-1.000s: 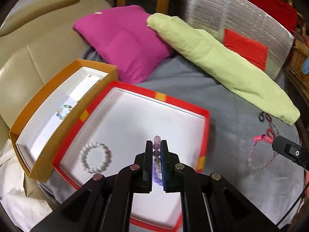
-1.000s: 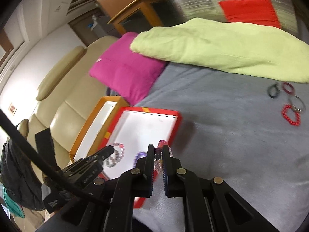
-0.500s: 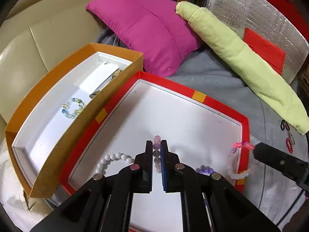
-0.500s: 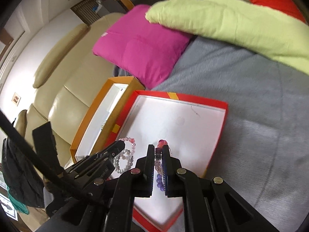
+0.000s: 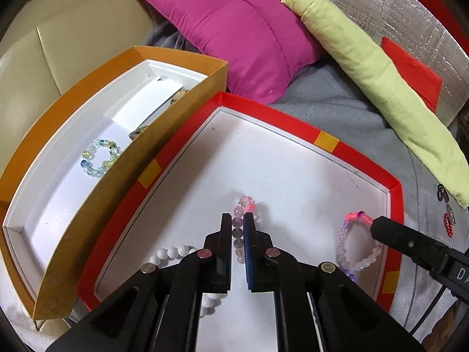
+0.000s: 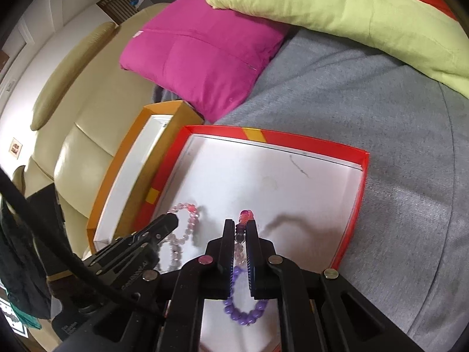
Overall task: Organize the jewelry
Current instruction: 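Lower both bracelets into the tray and open both tools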
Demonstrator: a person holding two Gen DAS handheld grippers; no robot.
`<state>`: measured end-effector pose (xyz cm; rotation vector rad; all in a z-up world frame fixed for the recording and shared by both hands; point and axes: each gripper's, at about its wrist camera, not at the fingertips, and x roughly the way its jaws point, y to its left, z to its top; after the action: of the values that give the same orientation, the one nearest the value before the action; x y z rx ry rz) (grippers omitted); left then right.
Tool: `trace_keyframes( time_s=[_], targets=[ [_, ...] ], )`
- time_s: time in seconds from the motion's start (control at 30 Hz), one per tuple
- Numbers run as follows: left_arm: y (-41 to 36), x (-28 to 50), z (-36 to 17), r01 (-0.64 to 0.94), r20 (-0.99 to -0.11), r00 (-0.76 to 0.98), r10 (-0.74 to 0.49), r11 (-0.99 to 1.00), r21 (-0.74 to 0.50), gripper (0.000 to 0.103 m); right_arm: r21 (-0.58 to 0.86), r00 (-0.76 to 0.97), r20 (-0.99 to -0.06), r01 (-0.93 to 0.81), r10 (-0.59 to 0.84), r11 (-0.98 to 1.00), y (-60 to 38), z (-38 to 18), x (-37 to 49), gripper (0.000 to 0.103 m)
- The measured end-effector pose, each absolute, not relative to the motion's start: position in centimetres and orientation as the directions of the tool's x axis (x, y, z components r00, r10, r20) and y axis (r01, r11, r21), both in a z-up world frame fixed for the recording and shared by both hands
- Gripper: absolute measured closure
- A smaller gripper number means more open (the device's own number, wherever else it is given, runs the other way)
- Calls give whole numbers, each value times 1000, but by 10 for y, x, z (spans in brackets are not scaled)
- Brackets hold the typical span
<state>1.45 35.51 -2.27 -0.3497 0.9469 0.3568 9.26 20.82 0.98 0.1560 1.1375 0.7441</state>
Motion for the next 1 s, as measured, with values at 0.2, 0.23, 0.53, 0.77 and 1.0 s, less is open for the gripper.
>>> trace_keyframes(
  time_s=[0.2,0.23,0.53,0.77,1.0],
  targets=[
    [362,22,-35,-450,-848,510,144,885,-120,95,441,228,-785,-446,575,779,205,1,103,95],
    [363,23,-37,-450,-851,506,143,885,-119,95,435,231,-789,-446,570,783,204,-1,104,95],
    [362,29,-39,-446,-855,492,167,891,-82,95,383,256,-807,-459,532,802,210,-6,111,95],
    [360,32,-39,-443,-855,488,178,894,-66,95,359,271,-811,-468,518,807,213,-5,114,95],
    [357,32,-38,-435,-851,488,193,899,-45,95,353,273,-814,-468,512,810,213,-8,115,95]
  ],
)
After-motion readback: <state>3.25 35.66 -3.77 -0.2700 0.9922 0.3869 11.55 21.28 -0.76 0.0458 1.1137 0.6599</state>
